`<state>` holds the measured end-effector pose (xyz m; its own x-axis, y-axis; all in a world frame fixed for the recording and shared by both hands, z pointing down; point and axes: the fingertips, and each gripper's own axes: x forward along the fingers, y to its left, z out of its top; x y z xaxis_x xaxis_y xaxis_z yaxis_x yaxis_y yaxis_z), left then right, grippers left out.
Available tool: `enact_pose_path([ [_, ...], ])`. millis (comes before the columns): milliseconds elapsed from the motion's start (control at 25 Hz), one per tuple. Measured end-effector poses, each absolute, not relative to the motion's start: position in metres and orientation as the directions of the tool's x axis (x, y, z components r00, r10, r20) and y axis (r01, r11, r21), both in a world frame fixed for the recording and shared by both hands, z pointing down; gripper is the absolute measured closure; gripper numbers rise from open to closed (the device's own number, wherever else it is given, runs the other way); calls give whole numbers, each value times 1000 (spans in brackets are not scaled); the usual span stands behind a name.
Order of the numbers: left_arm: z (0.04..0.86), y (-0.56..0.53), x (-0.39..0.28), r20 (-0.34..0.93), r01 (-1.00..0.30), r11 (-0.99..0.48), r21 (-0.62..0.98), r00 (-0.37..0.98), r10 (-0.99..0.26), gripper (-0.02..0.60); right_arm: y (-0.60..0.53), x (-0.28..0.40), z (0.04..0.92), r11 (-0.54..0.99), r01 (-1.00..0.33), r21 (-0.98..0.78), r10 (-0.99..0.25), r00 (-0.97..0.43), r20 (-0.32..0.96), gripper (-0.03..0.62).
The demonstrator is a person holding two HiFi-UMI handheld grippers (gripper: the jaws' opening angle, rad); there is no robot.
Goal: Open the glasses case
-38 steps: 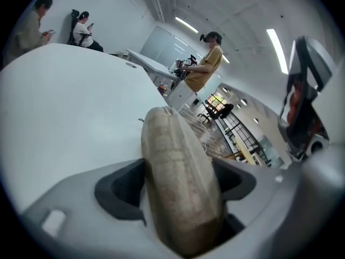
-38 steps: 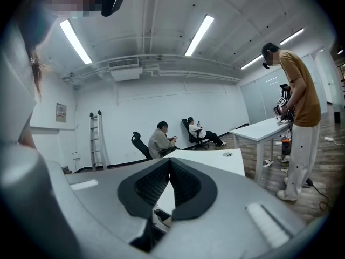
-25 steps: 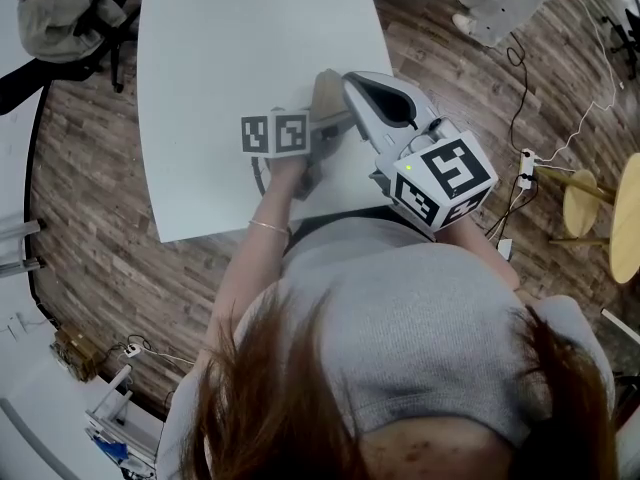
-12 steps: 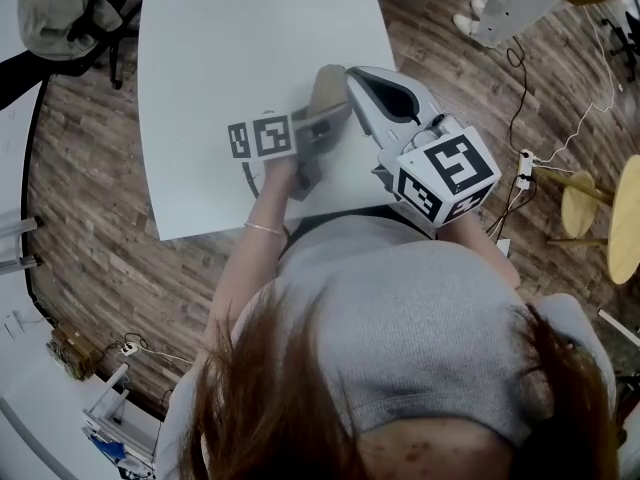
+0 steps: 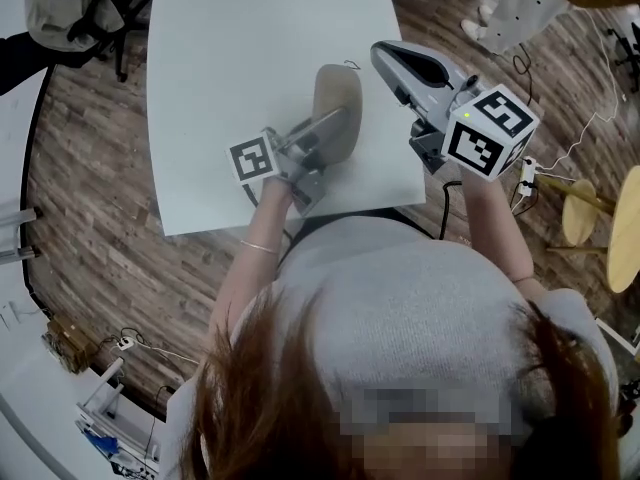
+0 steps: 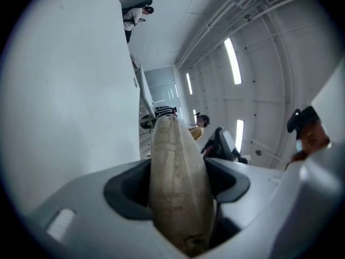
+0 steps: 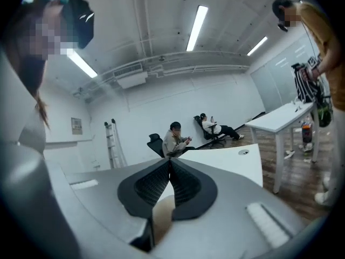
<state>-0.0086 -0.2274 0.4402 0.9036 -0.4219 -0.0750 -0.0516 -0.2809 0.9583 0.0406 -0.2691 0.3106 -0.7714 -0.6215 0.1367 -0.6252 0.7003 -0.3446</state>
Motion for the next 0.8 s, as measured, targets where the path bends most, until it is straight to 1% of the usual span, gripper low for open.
enact_pose_path([
  [80,425,-227,-12,-152,16,-300,954,887,-436,281,-279,45,311,725,-571,-386,-571,-811,128,589],
  [200,399,-224,-16,-248,96,-335,937,860,-446,281,-290,46,325,761,-509,-403,-470,-860,199,589],
  [240,391,-223,-17,-266,109,-349,931,856,-443,281,-292,45,331,767,-485,-421,-434,-875,215,555],
  [280,385,-222,-17,-282,120,-362,924,854,-438,281,-295,42,336,770,-457,-445,-400,-889,222,479],
  [360,374,-218,-15,-310,139,-386,912,849,-427,281,-299,37,347,746,-406,-527,-344,-914,217,470],
  [400,369,-217,-14,-322,147,-395,907,847,-423,281,-301,37,354,708,-386,-591,-326,-922,210,470],
  [480,363,-215,-14,-343,165,-405,899,841,-420,281,-305,41,368,588,-327,-739,-307,-936,170,471],
  [600,359,-214,-19,-357,177,-412,894,837,-414,281,-310,38,364,408,-133,-903,-305,-952,3,479],
  [680,358,-213,-21,-355,173,-420,891,841,-407,281,-313,34,355,348,-15,-937,-307,-947,-99,479],
  [720,356,-212,-21,-360,175,-425,888,841,-404,281,-313,33,352,333,17,-943,-301,-946,-124,478],
  [800,352,-212,-21,-373,184,-436,881,838,-399,281,-310,28,353,324,32,-946,-270,-955,-125,456],
])
